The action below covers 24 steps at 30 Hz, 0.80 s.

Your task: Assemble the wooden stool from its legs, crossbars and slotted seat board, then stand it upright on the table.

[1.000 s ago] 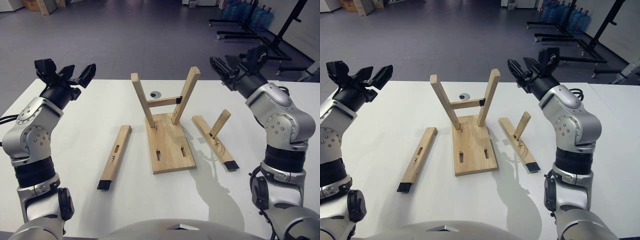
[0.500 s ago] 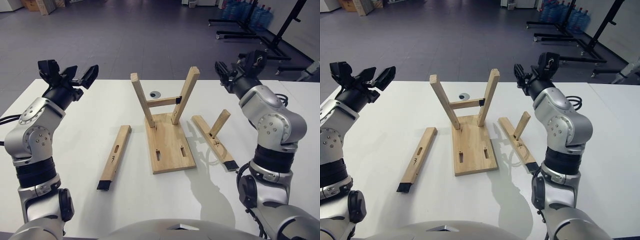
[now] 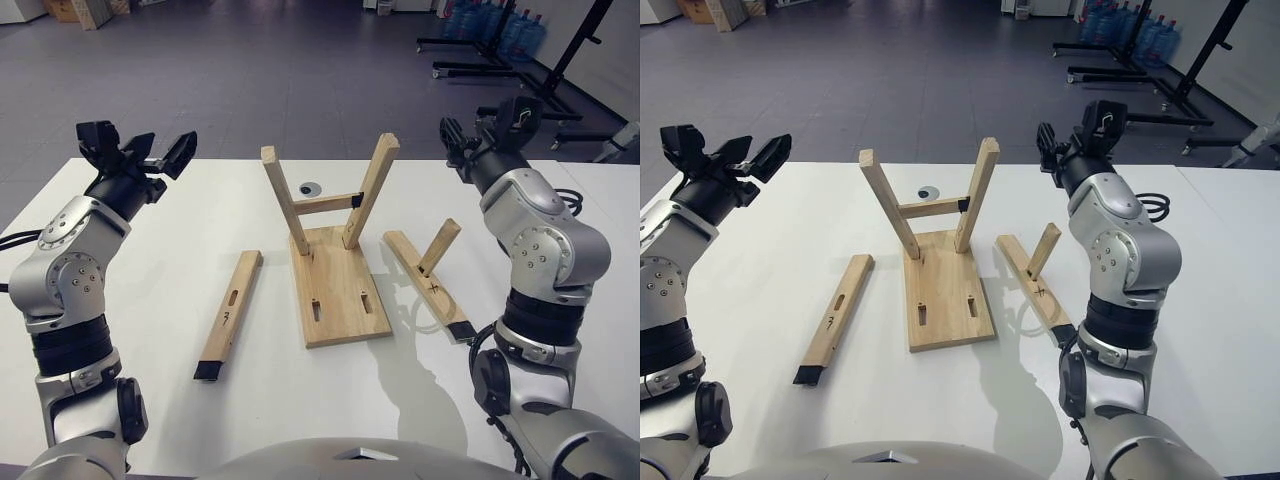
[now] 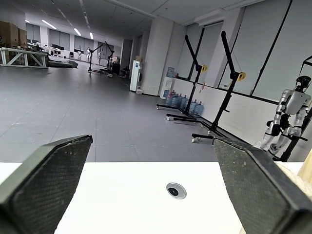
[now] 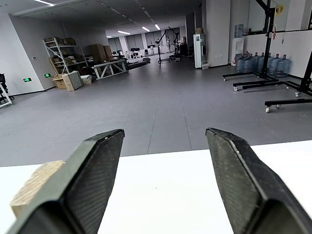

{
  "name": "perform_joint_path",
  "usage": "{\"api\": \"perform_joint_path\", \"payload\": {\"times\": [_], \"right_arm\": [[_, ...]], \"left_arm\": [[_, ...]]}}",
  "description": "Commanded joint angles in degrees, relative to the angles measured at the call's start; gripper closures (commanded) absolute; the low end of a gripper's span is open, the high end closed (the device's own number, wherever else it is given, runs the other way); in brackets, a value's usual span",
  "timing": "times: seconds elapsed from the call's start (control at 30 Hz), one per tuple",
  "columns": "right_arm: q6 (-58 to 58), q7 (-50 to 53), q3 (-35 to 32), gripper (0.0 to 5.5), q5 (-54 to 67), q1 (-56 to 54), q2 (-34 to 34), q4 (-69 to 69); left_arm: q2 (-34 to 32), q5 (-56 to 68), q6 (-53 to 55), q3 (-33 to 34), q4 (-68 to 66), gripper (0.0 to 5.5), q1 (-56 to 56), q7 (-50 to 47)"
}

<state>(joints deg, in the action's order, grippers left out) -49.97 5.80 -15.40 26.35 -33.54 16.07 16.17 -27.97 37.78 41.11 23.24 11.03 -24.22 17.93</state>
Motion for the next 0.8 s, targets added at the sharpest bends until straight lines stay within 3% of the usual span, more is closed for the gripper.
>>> {"api": "perform_joint_path", "payload": {"times": [0.03,0.23,0.47,0.63,0.73,0.8], "right_arm": [[5.32,-2.54,1.41,2.41,-3.38,7.36,-1.05,-6.03],[16.54,-6.65,3.95,2.41,-8.53,15.86,-2.74,-17.84],[8.69,-5.87,-2.54,2.41,-1.67,0.69,1.38,-8.31],[-3.89,-12.36,-10.29,2.41,6.53,-8.51,15.55,-3.98],[-9.88,-24.26,-11.81,2.41,10.22,-1.53,27.68,-2.72],[-14.18,-36.38,-14.62,2.41,14.28,10.96,34.66,-2.38]], "left_arm": [[-0.39,-0.21,0.03,-0.15,0.74,0.98,0.79,-0.15],[0.26,-0.33,0.21,-0.86,1.16,0.98,1.11,-0.54],[0.34,0.13,0.51,-0.83,1.71,0.98,0.98,-1.08],[0.28,3.10,1.84,3.58,3.59,0.98,4.37,-1.64],[-1.10,9.48,4.26,10.62,5.82,0.98,9.66,0.05],[-2.33,14.86,6.63,16.58,7.38,0.98,15.58,1.95]]}}
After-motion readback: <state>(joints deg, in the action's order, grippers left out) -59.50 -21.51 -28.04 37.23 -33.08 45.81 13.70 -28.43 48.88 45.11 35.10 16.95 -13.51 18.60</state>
